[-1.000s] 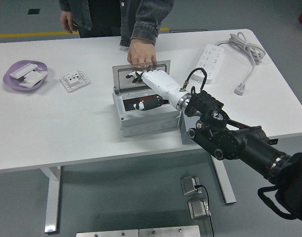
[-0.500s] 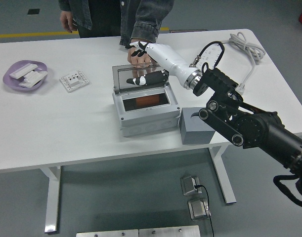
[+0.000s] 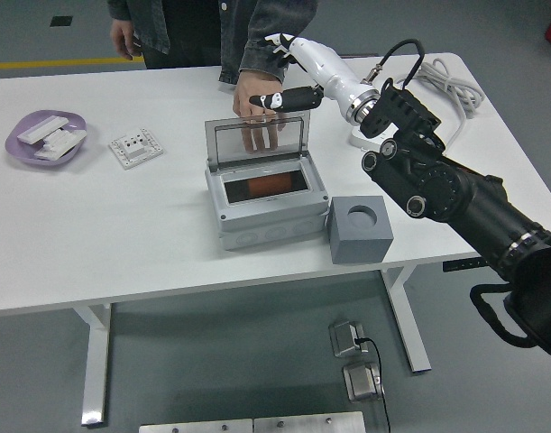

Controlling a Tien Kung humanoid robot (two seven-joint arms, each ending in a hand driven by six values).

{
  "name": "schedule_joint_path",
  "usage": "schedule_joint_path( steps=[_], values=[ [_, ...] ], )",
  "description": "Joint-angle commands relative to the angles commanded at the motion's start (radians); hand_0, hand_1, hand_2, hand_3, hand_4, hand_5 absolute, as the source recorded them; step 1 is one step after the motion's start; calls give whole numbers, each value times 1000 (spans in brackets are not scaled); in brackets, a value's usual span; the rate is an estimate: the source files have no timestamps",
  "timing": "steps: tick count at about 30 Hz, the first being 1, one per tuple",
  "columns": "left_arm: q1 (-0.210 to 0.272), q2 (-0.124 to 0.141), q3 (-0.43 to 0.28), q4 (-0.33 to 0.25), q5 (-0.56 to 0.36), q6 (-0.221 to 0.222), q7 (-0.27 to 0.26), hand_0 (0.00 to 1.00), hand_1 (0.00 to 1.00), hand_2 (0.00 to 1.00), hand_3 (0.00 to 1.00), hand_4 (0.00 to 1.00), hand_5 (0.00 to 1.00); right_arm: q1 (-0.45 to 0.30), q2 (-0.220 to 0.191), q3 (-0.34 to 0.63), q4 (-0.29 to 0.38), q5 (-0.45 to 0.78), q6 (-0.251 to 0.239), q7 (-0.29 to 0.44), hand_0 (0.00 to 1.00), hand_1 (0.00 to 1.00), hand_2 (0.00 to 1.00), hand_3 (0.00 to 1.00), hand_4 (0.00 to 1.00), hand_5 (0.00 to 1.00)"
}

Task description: Pick up the cylinder from the cube,place it in the box,flap close box

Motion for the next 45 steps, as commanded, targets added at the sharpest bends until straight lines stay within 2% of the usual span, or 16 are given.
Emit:
schedule_joint_path(
  steps=[4, 9, 18, 26, 35, 45],
  values=[
    [0, -1, 8, 0, -3, -3, 2, 633, 538, 503, 605, 572, 171, -17, 11, -10, -92, 6, -8, 9, 707, 648, 700, 824, 956, 423],
    [3, -4, 9, 0, -2, -4, 7, 632, 538, 503, 605, 571, 169, -34, 12, -47, -94, 22, -19, 10, 706, 648, 698, 824, 951, 427],
    [7, -11, 10, 0, -4, -4, 3, 632, 538, 503, 604, 571, 166, -58, -17, -130, 23, 24, -43, -4, 707, 649, 695, 824, 940, 428],
    [12, -15, 13, 0, -5, -4, 1, 632, 538, 505, 604, 570, 159, -77, -60, -199, 143, -39, -54, -28, 708, 643, 691, 823, 932, 437],
    [18, -18, 13, 0, -6, -3, -1, 632, 538, 505, 605, 569, 155, -102, -95, -236, 224, -66, -53, -50, 694, 639, 690, 820, 930, 443],
    [33, -23, 9, 0, -8, -3, 1, 632, 537, 505, 604, 569, 153, -142, -165, -253, 416, -195, -29, -109, 664, 627, 694, 822, 922, 442]
  ],
)
